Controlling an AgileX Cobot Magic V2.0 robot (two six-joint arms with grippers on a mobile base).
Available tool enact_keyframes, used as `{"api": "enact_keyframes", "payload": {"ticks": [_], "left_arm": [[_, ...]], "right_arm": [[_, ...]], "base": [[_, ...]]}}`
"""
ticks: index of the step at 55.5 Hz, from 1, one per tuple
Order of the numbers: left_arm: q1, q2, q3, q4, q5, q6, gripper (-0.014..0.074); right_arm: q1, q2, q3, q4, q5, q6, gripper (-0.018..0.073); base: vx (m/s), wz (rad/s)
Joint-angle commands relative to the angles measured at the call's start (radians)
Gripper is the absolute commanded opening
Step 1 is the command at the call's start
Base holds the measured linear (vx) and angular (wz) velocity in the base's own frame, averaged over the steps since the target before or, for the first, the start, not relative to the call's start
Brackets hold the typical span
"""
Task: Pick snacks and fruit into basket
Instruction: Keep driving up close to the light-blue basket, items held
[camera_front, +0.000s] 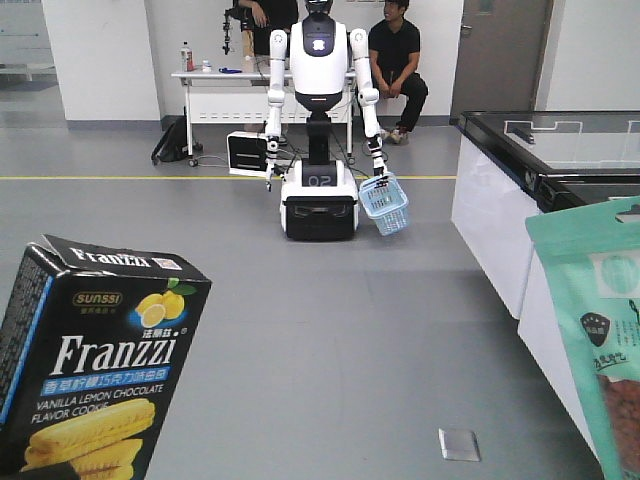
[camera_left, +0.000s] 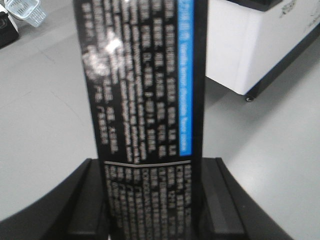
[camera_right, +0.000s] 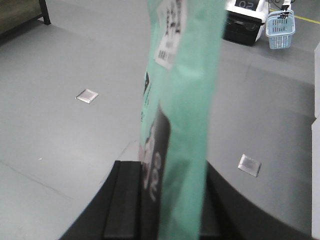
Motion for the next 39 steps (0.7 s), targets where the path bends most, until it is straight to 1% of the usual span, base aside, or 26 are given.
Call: {"api": "enact_keyframes", "payload": {"ticks": [1,39], "left_arm": [[-0.004,-0.007,-0.036,-0.011,-0.088,-0.001,0.004],[-0.004,-0.007,-0.036,-0.011,-0.088,-0.001,0.004]], "right_arm": [[0.002,0.0,-0.033,-0.016,-0.088,-0.012,-0.0007],[0.002,0.0,-0.033,-0.017,-0.088,-0.012,-0.0007]], "base": [[0.47,0.01],[0.48,0.01]]}}
